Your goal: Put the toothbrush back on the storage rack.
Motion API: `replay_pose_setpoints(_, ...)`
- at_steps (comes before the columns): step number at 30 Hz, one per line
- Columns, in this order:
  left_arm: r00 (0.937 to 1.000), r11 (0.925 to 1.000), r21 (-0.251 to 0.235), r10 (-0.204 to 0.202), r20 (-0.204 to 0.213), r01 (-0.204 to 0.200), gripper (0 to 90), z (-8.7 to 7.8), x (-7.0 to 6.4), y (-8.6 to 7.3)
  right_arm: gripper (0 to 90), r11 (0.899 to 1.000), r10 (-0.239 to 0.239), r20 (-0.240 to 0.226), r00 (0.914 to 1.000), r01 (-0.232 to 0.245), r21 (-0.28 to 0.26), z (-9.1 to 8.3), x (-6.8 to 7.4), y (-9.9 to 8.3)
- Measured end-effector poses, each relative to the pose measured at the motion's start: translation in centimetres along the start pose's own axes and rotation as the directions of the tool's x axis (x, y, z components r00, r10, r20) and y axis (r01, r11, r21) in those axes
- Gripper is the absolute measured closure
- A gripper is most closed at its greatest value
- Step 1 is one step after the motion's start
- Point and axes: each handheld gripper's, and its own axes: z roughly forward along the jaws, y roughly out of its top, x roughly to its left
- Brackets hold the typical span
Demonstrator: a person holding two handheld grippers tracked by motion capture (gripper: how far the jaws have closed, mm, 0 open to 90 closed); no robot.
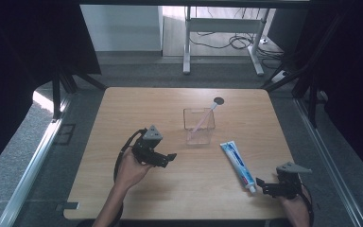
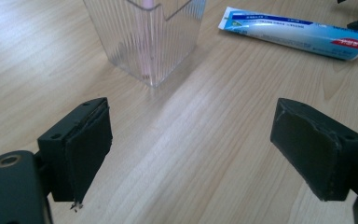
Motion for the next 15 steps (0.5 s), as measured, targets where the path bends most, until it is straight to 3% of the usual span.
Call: replay_pose_setpoints(15, 0.9999, 1.0000, 0.000, -0.007, -0.012, 0.007, 12.8, -0.2, -1.0, -3.8, 2.7, 1.000, -0.004, 0.009, 0.9999, 0.004, -0.008, -0.1, 0.1, 0.0)
